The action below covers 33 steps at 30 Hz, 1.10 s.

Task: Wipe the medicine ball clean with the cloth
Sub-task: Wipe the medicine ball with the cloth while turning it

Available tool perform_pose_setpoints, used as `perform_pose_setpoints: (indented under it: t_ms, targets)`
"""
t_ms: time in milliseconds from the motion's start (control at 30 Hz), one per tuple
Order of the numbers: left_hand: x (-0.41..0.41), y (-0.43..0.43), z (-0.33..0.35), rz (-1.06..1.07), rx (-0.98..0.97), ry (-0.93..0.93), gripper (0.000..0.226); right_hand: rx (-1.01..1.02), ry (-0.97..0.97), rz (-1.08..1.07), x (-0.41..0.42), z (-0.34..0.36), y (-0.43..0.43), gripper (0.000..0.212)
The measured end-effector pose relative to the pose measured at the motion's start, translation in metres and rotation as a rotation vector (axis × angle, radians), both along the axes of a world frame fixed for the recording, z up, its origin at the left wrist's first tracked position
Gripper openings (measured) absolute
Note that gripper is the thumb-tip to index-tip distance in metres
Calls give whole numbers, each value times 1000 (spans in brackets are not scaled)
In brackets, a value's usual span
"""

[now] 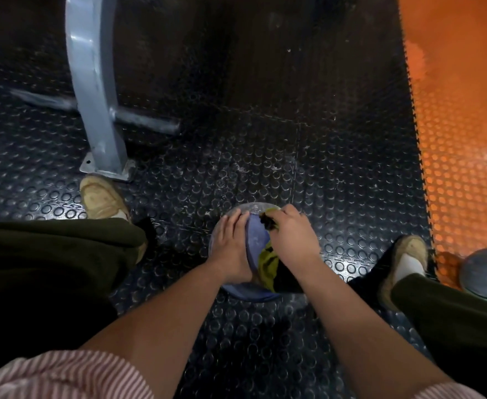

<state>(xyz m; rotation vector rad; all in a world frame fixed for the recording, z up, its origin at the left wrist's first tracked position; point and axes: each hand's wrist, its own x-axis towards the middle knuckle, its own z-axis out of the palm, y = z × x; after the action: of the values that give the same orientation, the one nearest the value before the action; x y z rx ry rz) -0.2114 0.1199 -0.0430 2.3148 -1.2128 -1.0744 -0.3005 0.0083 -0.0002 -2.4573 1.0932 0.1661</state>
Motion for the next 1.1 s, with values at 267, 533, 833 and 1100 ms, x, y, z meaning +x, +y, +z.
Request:
perform_pose_setpoints:
  t_ms: [267, 533, 833, 1100]
  targets:
    - [2, -2, -4, -19, -26, -15, 131, 50, -123, -74, -34, -1, 23, 44]
    - [-1, 1, -3, -16, -36, -24, 119, 27, -15, -53, 6, 0, 8, 41]
    - [5, 0, -7, 0, 2, -17, 121, 79, -50, -37, -8, 5, 22, 42]
    - [8, 0, -2, 72, 18, 59, 117, 90, -108, -61, -2, -2, 24, 41]
